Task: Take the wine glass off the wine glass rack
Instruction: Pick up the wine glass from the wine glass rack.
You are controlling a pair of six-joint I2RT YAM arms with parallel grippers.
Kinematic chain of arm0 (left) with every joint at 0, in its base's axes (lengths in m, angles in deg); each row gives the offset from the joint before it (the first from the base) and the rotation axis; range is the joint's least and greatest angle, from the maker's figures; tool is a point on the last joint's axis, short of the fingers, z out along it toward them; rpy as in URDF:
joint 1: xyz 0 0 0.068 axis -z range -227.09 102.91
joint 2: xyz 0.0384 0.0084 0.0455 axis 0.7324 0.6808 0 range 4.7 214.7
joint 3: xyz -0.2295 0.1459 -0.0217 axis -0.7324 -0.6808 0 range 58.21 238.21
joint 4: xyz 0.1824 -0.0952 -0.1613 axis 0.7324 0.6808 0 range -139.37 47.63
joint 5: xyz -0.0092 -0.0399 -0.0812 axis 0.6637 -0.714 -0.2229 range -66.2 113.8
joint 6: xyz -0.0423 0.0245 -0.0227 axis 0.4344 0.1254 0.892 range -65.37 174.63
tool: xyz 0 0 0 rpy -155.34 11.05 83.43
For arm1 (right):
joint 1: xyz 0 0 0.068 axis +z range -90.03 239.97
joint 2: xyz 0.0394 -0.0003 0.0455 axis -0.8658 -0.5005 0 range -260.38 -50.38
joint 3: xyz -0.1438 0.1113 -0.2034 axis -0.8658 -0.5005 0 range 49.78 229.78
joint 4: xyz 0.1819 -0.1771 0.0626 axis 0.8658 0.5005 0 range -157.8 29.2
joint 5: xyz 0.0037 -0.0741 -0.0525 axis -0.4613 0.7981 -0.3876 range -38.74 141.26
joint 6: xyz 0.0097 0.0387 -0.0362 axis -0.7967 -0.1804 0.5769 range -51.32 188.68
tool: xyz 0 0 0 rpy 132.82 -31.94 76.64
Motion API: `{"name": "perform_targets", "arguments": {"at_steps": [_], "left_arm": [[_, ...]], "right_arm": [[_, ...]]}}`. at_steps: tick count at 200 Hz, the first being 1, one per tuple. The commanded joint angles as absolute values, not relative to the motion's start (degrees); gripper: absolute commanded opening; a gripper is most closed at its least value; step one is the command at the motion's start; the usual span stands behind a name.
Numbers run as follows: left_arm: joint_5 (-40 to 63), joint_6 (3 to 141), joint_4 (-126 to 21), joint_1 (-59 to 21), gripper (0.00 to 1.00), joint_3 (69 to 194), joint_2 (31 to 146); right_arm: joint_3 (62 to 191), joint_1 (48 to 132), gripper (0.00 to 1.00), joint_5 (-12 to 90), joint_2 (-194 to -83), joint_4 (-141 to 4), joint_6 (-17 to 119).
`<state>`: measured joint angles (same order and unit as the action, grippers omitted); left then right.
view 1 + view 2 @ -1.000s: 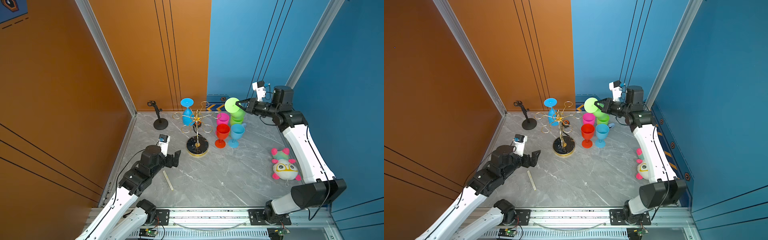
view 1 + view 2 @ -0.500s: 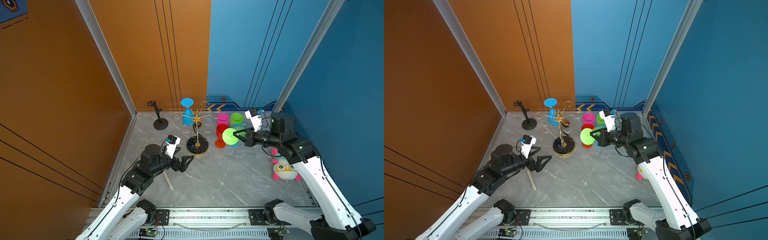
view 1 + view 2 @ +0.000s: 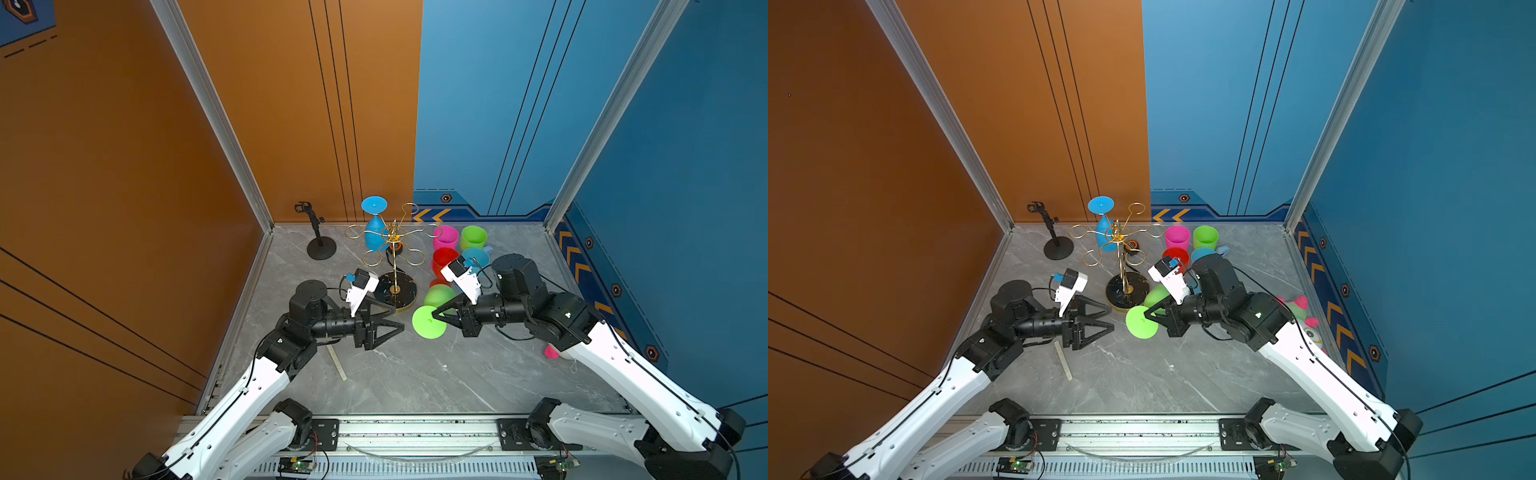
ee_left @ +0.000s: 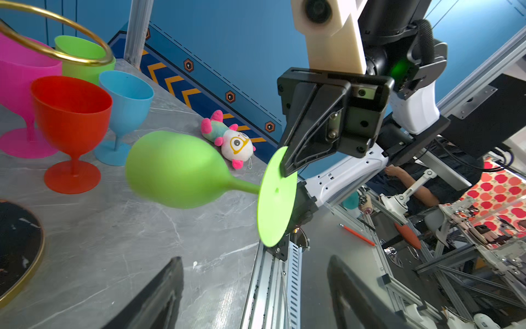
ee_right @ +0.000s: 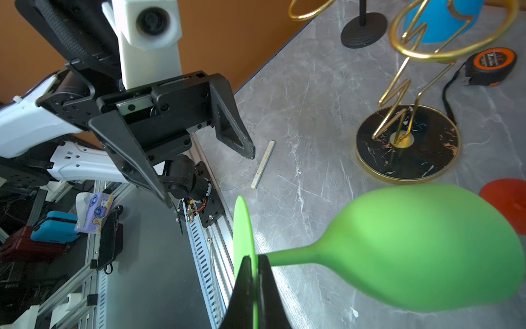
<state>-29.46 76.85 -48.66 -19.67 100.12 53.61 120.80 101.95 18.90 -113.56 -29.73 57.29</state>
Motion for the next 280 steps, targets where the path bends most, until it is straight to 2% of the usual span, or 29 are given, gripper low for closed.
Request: {"name": "perform_targets", "arguments": {"at_steps": [1, 91, 109, 132, 180, 222, 280], "left_arm": [[-35.4, 79.3, -52.6, -20.2, 0.79, 99.5, 53.7], [-37.5, 80.2, -52.6, -20.1, 0.71, 100.1, 54.8], [-37.8, 80.4, -52.6, -20.1, 0.63, 100.1, 55.0], [-37.9, 80.5, -52.7, -20.1, 0.58, 100.2, 55.3], [-38.0, 80.7, -52.9, -20.1, 0.39, 100.2, 55.3], [-38.0, 81.1, -53.4, -20.1, 0.16, 100.2, 55.4], [-38.0, 81.3, -53.6, -20.2, 0.01, 100.1, 55.5]], "right_arm": [[120.0, 103.1, 0.00, 17.9, -114.3, -35.7, 56.6], [120.7, 104.7, 0.00, 15.8, -117.6, -40.5, 56.2], [120.6, 104.8, 0.00, 15.8, -118.0, -41.1, 56.2], [120.6, 104.7, 0.00, 15.4, -118.4, -41.7, 56.1], [120.6, 104.5, 0.00, 15.0, -119.2, -42.2, 56.0], [120.4, 104.0, 0.00, 14.8, -119.1, -42.2, 55.9], [120.1, 103.3, 0.00, 14.3, -119.1, -42.1, 55.6]]}}
